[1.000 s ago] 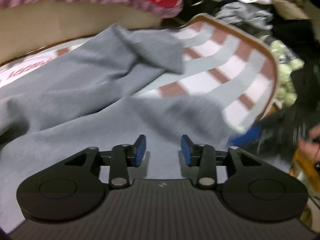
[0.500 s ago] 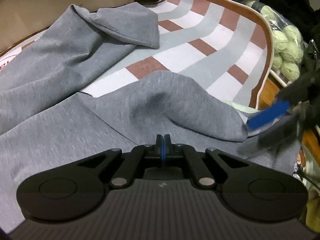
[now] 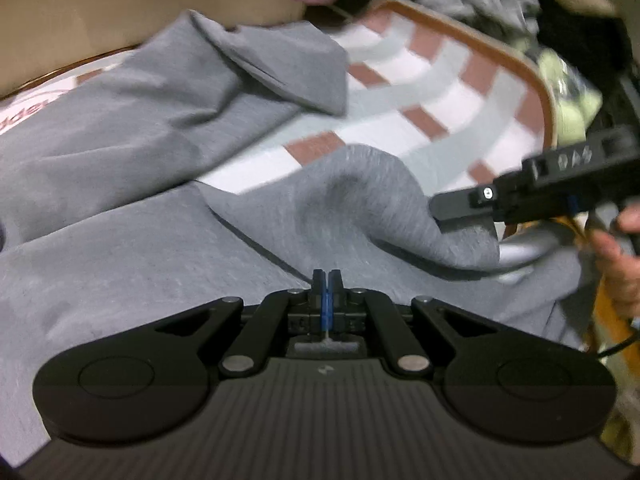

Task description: Fold clothes

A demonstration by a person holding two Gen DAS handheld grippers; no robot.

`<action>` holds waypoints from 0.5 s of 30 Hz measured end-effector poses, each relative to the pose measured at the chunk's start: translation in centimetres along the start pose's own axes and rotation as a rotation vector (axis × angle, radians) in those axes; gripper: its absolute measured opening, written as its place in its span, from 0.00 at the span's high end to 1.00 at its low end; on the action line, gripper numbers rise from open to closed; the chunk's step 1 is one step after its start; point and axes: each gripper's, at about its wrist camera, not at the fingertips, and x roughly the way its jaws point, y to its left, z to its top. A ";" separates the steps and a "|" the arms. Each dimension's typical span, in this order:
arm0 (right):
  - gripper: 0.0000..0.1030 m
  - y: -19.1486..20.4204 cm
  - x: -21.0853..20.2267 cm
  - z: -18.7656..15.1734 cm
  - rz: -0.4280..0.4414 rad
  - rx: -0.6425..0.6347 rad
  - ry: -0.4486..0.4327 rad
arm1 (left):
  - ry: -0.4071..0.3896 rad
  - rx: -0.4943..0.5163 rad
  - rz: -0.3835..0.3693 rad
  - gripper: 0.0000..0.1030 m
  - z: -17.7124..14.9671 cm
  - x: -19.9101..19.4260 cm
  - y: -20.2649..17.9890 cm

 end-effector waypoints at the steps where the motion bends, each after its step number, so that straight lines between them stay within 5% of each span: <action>1: 0.95 0.6 -0.3 0.2 0.002 -0.025 -0.025 | -0.017 -0.018 -0.010 0.98 0.2 -0.5 0.4; 8: 0.97 6.2 -3.7 2.0 -0.064 -0.346 -0.200 | -0.108 -0.007 0.042 0.97 0.6 -4.1 2.6; 12: 0.97 9.8 -6.5 4.6 -0.341 -0.667 -0.382 | -0.187 0.012 0.147 0.95 0.3 -7.3 4.5; 15: 0.98 8.3 -4.0 7.4 -0.519 -0.764 -0.323 | -0.172 -0.094 0.195 0.93 -0.8 -9.1 7.4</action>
